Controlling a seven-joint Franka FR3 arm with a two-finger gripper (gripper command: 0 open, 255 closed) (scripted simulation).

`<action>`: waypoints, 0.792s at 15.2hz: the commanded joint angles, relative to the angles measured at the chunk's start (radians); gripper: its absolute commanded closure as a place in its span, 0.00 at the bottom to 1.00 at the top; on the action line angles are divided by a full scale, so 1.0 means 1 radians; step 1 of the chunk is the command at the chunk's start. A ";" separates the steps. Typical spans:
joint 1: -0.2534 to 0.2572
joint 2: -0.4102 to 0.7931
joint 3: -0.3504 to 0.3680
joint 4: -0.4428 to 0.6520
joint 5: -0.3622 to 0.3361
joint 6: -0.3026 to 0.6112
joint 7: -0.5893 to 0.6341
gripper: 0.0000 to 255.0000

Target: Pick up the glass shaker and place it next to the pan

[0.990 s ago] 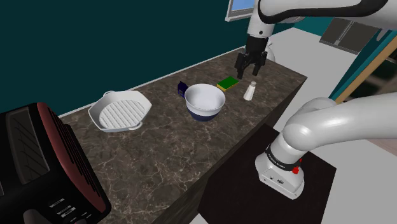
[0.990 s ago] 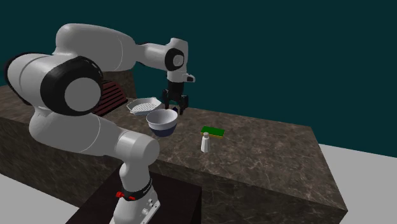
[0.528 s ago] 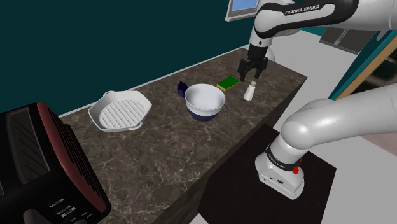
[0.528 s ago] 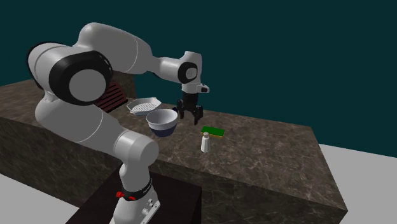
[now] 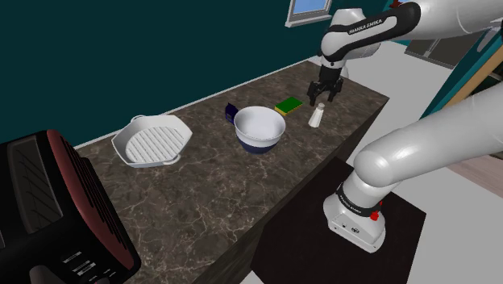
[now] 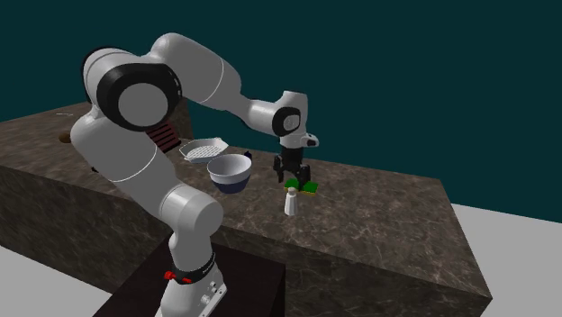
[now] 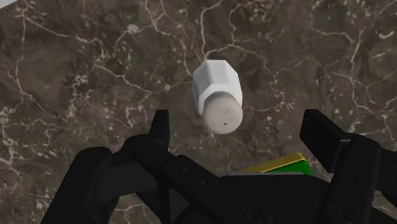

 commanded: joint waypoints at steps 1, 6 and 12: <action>-0.004 0.023 -0.009 -0.002 -0.005 0.029 -0.003 0.00; -0.006 0.060 -0.021 -0.044 -0.009 0.108 -0.005 0.00; -0.006 0.073 -0.025 -0.056 -0.010 0.133 -0.006 0.00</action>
